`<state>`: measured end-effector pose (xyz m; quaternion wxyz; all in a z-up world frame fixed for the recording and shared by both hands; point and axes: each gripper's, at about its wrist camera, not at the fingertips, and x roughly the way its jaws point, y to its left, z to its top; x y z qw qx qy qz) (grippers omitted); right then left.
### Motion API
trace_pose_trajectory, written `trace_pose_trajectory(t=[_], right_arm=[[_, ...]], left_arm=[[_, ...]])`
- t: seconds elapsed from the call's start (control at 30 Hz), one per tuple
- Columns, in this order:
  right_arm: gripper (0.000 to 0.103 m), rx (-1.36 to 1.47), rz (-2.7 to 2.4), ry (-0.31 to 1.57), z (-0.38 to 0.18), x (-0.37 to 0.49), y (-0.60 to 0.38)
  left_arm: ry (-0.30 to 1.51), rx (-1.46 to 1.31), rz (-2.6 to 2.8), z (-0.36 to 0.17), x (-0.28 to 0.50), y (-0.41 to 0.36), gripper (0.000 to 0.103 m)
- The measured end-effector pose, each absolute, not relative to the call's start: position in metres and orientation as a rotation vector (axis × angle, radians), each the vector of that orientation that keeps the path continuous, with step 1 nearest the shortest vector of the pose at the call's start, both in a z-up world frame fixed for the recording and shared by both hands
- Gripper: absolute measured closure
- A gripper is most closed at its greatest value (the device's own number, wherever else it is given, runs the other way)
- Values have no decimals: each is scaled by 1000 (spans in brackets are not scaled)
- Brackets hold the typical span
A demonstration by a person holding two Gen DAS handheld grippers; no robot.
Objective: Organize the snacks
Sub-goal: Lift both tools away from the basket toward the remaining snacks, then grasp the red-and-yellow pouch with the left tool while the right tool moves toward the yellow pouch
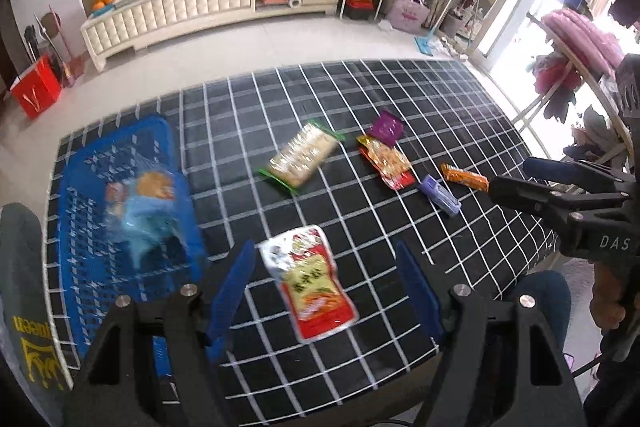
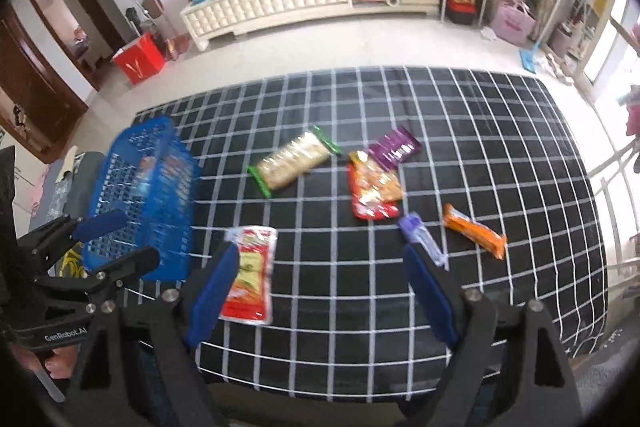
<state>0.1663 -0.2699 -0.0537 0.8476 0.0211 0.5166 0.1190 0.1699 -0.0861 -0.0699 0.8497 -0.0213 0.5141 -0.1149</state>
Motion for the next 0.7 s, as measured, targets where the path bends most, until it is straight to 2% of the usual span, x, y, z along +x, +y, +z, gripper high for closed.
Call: trace_pose_trajectory(t=[0.3, 0.7], right_arm=[[16, 55, 242, 1170, -115, 159, -296], [16, 75, 277, 1236, -171, 160, -301]], left_arm=[[1195, 7, -229, -135, 174, -134, 32], [1343, -48, -79, -228, 189, -116, 32]])
